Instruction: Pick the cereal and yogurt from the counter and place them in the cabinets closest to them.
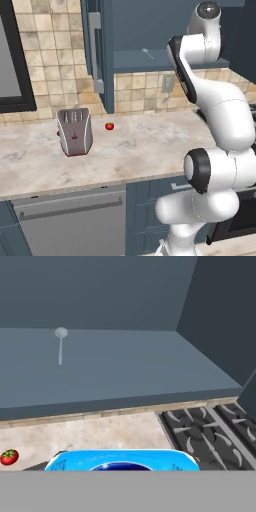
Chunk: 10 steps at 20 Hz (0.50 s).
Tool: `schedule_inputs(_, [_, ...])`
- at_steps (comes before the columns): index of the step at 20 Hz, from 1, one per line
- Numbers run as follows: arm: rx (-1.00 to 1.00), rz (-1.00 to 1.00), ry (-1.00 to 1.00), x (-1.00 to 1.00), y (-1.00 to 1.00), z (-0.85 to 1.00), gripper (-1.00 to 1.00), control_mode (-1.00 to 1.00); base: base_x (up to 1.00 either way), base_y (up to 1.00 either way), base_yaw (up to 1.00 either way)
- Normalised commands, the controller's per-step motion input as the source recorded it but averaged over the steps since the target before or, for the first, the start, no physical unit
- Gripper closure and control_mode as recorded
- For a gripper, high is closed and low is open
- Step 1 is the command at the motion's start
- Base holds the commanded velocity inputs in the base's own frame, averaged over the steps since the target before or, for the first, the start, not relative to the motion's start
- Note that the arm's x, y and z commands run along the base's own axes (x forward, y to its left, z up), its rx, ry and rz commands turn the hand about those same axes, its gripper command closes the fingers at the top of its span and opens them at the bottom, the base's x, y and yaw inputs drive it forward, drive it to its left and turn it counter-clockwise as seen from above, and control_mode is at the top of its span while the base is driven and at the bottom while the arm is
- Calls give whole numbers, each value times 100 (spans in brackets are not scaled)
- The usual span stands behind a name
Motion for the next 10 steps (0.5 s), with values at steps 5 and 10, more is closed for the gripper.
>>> schedule_inputs(5, [0,0,0,29,0,-1,100,-100,0,0,0])
schedule_inputs(10, [0,0,0,35,0,-4,100,-100,0,0,0])
